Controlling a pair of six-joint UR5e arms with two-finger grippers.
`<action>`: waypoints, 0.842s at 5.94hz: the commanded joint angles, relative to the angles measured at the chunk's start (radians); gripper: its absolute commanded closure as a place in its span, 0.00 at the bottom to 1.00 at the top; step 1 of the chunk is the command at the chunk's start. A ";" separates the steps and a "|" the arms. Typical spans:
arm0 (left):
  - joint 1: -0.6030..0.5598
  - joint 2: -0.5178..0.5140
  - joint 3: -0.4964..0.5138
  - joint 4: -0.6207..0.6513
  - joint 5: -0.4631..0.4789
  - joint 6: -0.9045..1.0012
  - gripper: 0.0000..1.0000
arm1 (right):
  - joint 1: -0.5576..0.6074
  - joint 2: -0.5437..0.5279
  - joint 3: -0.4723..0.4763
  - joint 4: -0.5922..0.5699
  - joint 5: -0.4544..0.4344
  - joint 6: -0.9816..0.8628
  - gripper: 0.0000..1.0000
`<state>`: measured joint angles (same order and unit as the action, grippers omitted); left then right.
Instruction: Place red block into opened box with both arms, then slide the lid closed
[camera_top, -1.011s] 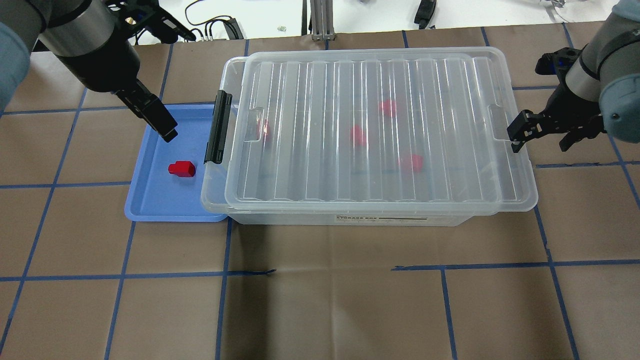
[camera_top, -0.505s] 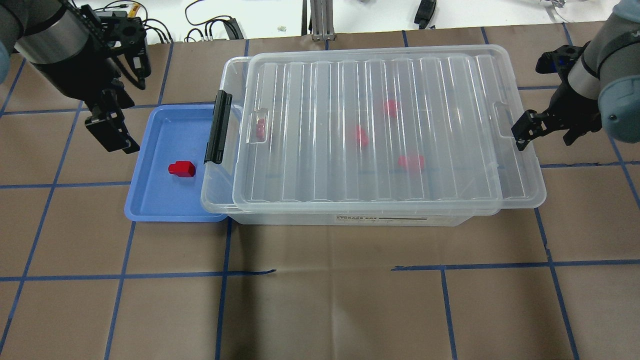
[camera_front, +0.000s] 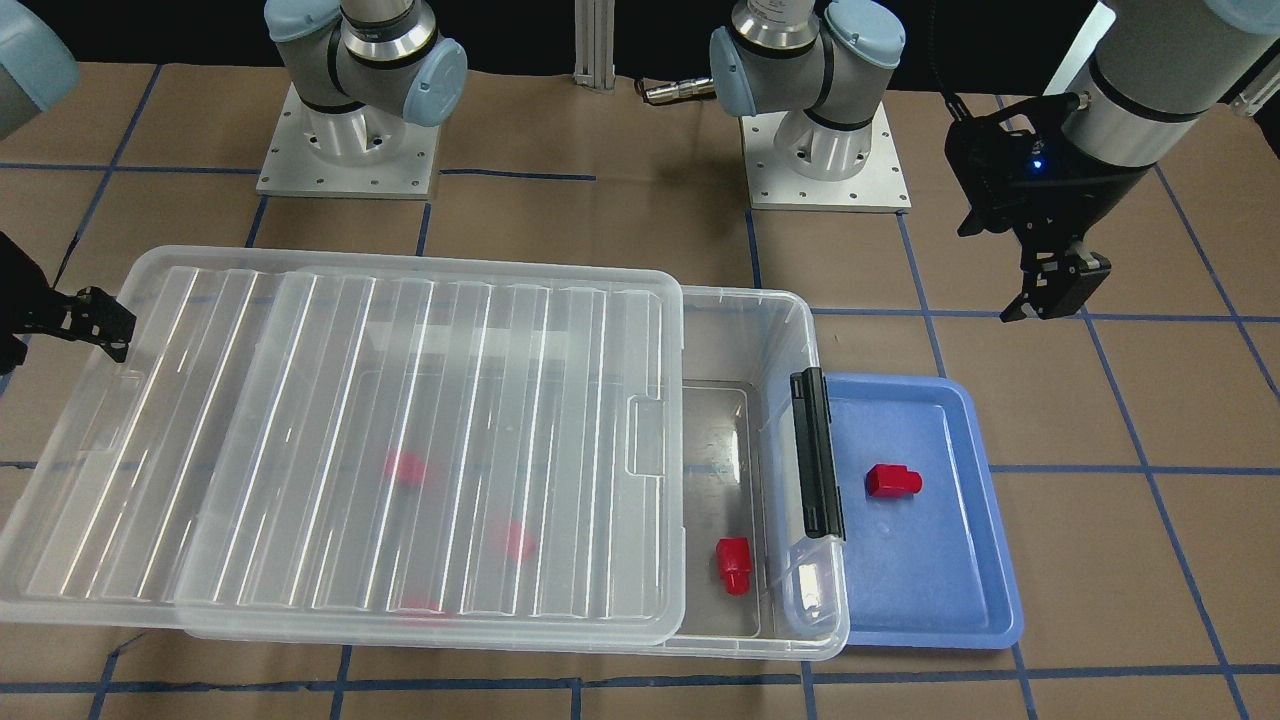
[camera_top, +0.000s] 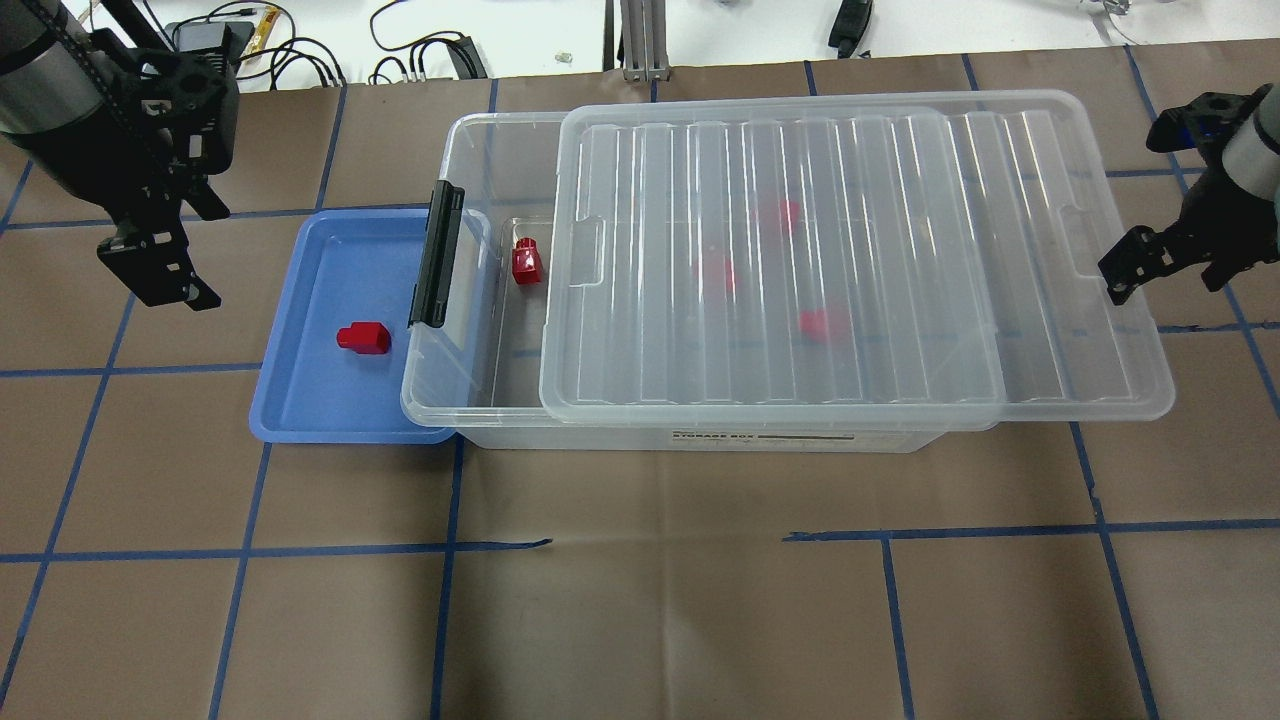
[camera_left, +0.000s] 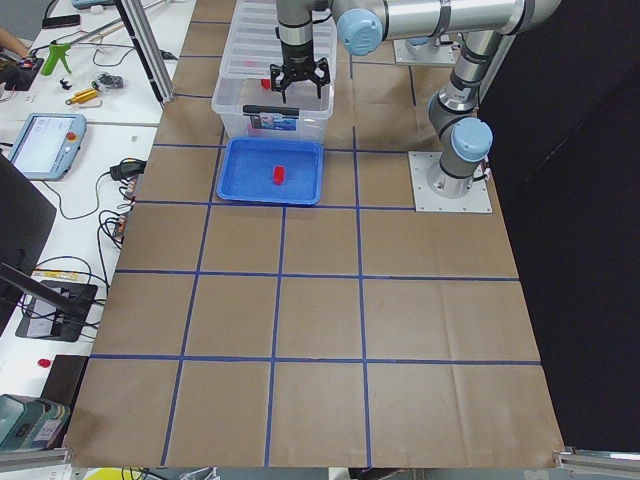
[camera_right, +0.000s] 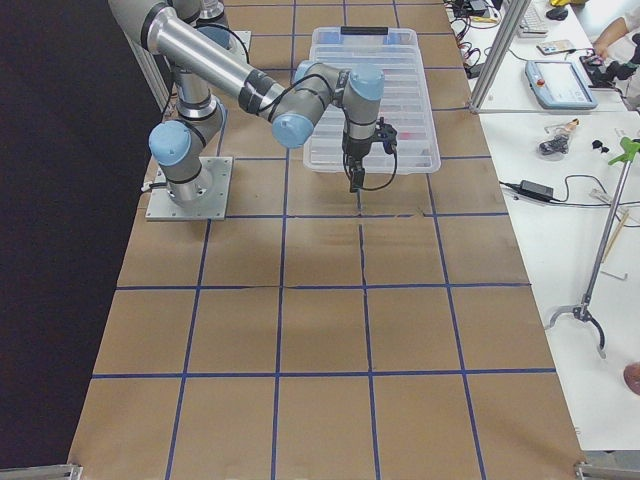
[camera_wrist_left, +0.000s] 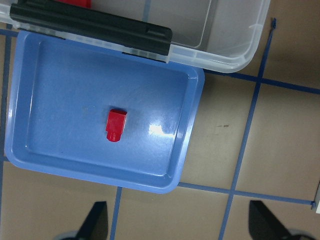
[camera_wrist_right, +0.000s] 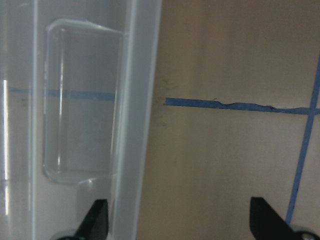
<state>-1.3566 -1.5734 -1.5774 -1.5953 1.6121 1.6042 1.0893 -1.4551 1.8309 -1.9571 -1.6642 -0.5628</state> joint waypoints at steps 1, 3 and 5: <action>0.001 -0.052 -0.015 0.093 -0.001 0.008 0.01 | -0.041 0.001 -0.005 0.000 -0.005 -0.045 0.00; 0.001 -0.137 -0.076 0.179 -0.014 0.163 0.01 | -0.095 0.001 -0.009 0.000 -0.019 -0.067 0.00; -0.009 -0.273 -0.143 0.381 -0.014 0.174 0.02 | -0.129 -0.001 -0.010 -0.006 -0.019 -0.068 0.00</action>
<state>-1.3627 -1.7861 -1.6922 -1.3005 1.5975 1.7675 0.9802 -1.4555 1.8218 -1.9594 -1.6822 -0.6290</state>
